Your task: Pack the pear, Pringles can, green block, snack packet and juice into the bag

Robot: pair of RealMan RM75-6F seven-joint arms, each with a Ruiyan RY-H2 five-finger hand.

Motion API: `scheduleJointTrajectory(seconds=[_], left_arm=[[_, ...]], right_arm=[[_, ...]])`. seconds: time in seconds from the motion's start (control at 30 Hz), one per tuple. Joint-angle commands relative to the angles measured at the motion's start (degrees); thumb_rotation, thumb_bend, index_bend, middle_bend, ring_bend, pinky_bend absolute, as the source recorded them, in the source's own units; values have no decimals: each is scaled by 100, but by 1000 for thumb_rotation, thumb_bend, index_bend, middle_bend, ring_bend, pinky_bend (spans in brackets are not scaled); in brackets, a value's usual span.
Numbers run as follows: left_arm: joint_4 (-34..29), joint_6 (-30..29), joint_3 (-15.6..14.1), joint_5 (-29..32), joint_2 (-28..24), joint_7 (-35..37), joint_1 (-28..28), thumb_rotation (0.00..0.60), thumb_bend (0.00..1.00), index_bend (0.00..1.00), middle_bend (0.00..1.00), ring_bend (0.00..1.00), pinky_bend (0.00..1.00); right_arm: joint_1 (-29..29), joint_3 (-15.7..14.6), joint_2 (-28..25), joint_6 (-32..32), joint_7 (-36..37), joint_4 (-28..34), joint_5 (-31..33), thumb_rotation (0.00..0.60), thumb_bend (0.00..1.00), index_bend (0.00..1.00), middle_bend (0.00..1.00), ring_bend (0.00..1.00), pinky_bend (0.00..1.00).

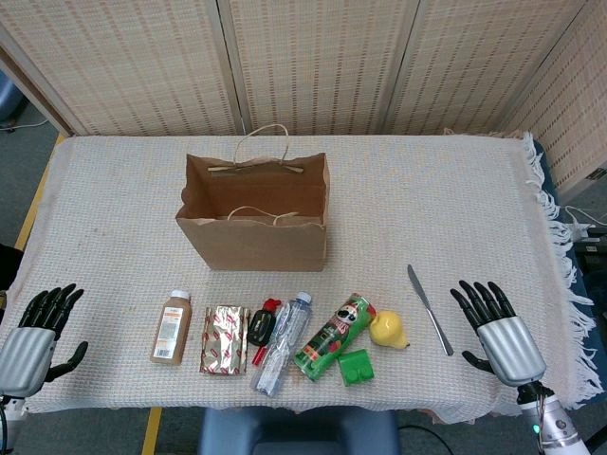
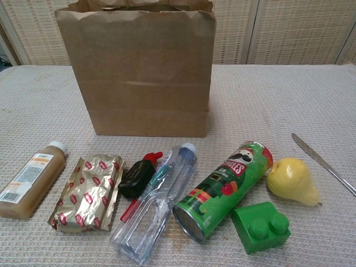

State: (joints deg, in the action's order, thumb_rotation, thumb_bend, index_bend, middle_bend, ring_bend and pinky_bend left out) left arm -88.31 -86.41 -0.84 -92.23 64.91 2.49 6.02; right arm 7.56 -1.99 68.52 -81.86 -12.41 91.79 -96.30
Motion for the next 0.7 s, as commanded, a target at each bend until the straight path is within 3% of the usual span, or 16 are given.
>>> scheduleJointTrajectory(seconds=[0.03, 0.43, 0.6, 0.7], left_arm=[[-4, 3, 2, 2, -5, -7, 2, 600, 359, 0, 0, 0, 51], [-45, 52, 12, 52, -30, 20, 8, 600, 361, 0, 0, 0, 52], [-66, 64, 6, 44, -32, 16, 12, 600, 360, 0, 0, 0, 52], [-64, 82, 9, 47, -25, 8, 22, 600, 360, 0, 0, 0, 52]], right_arm=[[2, -2, 1, 1, -4, -4, -4, 600, 0, 0, 0, 0, 13], [-14, -29, 14, -103, 51, 8, -128, 600, 0, 0, 0, 0, 20], [9, -62, 67, 105, -44, 118, 6, 600, 0, 73, 86, 50, 139], [139, -31, 125, 511, -328, 302, 253, 600, 0, 82, 94, 59, 159]])
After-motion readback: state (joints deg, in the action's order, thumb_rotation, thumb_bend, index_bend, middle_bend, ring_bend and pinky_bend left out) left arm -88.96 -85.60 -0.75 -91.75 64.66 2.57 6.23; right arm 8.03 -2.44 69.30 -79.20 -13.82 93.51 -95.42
